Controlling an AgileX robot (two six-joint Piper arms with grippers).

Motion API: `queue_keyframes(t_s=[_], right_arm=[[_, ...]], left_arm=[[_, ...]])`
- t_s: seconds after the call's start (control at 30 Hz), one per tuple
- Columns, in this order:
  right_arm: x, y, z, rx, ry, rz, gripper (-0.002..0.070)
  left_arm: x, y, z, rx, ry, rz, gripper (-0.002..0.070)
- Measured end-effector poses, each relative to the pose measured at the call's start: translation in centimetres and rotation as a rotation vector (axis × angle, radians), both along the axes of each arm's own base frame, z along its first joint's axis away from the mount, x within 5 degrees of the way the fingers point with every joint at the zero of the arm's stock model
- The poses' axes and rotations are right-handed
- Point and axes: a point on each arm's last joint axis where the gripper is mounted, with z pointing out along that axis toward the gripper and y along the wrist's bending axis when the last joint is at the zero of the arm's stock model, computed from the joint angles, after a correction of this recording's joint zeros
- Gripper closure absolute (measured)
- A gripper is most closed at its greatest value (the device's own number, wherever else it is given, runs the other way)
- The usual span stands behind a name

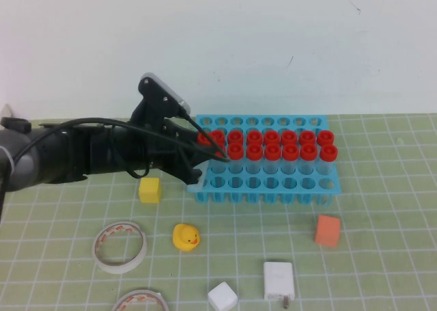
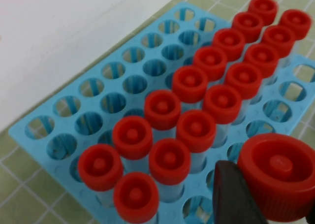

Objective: Place the test tubes

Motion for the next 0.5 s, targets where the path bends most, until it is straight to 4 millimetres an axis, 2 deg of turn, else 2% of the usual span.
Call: queue_keyframes(t_s=[0.33, 0.5], right_arm=[[-0.3, -0.7, 0.1, 0.029, -0.016, -0.018, 0.0674], [-0.3, -0.7, 0.1, 0.029, -0.016, -0.018, 0.0674]], left_arm=[[0.2, 0.4, 0.2, -0.042, 0.018, 0.002, 0.0409], [-0.1, 0.4, 1.4, -0.064, 0.009, 0.01, 0.0409]])
